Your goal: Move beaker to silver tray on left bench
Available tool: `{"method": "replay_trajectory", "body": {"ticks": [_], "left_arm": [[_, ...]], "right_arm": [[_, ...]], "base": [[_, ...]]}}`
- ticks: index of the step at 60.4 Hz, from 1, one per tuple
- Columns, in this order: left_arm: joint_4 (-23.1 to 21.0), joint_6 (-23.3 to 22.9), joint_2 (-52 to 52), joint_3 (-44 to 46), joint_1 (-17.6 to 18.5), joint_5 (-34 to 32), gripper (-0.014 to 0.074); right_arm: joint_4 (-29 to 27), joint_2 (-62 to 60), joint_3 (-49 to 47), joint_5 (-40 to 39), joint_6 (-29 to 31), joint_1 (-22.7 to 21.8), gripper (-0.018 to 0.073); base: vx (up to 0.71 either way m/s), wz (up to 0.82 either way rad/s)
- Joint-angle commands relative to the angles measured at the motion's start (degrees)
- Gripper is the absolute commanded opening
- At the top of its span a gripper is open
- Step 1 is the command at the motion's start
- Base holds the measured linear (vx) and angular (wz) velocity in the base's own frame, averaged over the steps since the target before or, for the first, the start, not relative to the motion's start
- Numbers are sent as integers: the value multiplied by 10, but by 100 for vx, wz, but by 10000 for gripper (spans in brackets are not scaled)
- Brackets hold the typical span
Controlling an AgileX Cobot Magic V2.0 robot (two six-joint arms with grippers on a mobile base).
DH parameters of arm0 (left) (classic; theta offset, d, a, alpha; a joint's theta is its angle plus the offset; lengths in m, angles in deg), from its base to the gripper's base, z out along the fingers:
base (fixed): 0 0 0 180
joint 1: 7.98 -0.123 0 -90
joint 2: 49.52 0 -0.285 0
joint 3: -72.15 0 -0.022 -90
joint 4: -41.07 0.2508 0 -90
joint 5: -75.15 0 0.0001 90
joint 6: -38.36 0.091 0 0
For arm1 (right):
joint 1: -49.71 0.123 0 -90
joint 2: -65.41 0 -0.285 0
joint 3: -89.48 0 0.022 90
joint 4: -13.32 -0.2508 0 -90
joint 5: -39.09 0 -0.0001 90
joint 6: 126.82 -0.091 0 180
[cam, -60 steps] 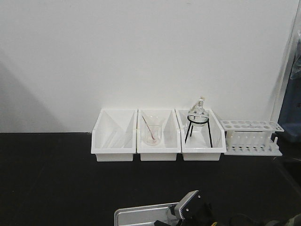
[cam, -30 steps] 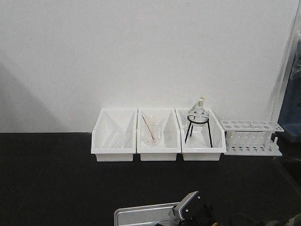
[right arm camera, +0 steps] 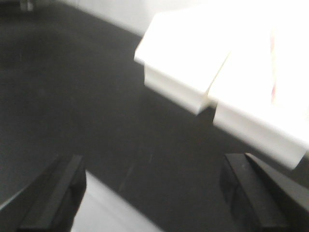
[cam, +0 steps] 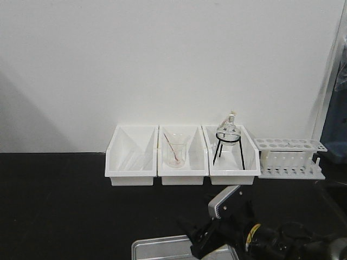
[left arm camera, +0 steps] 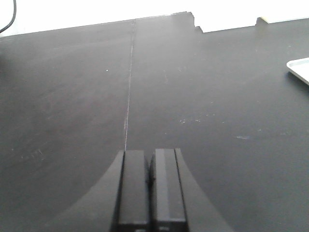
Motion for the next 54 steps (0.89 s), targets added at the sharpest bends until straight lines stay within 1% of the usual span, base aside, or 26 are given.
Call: {"method": "replay_trajectory", "body": {"ticks": [1, 3, 6, 9, 10, 11, 15, 17, 22, 26, 37, 54], "left_arm": [[-2, -1, 4, -11, 3, -43, 1], [-2, -1, 4, -11, 3, -43, 1], [-2, -1, 4, -11, 3, -43, 1], [-2, -1, 4, -11, 3, -43, 1], [-2, -1, 4, -11, 3, -43, 1], [-2, -1, 4, -11, 3, -43, 1], [-2, -1, 4, -11, 3, -43, 1], [-2, -1, 4, -11, 3, -43, 1], [-2, -1, 4, -11, 3, -43, 1], [-2, -1, 4, -11, 3, -43, 1], [-2, -1, 4, -11, 3, -43, 1], [-2, -1, 4, -11, 3, -43, 1]], "right_arm": [[-14, -88, -13, -8, -8, -2, 499], [-14, -106, -13, 9, -18, -2, 466], [-14, -143, -12, 55, -40, -2, 390], [-14, -176, -12, 113, -75, -2, 281], [-13, -190, -12, 120, -80, -2, 250], [-12, -199, -12, 152, -100, -2, 204], [-8, -243, -10, 217, -142, -2, 46], [-8, -263, -10, 253, -166, -2, -17], [-8, -307, -10, 310, -194, -2, -16], [-8, -332, -10, 329, -198, -2, -15], [-8, -362, -10, 329, -197, -2, -14], [-8, -363, -10, 329, -194, -2, -14]], "base": [[0, 0], [0, 0], [0, 0], [0, 0], [0, 0], [0, 0], [0, 0], [0, 0], [0, 0], [0, 0], [0, 0], [0, 0]]}}
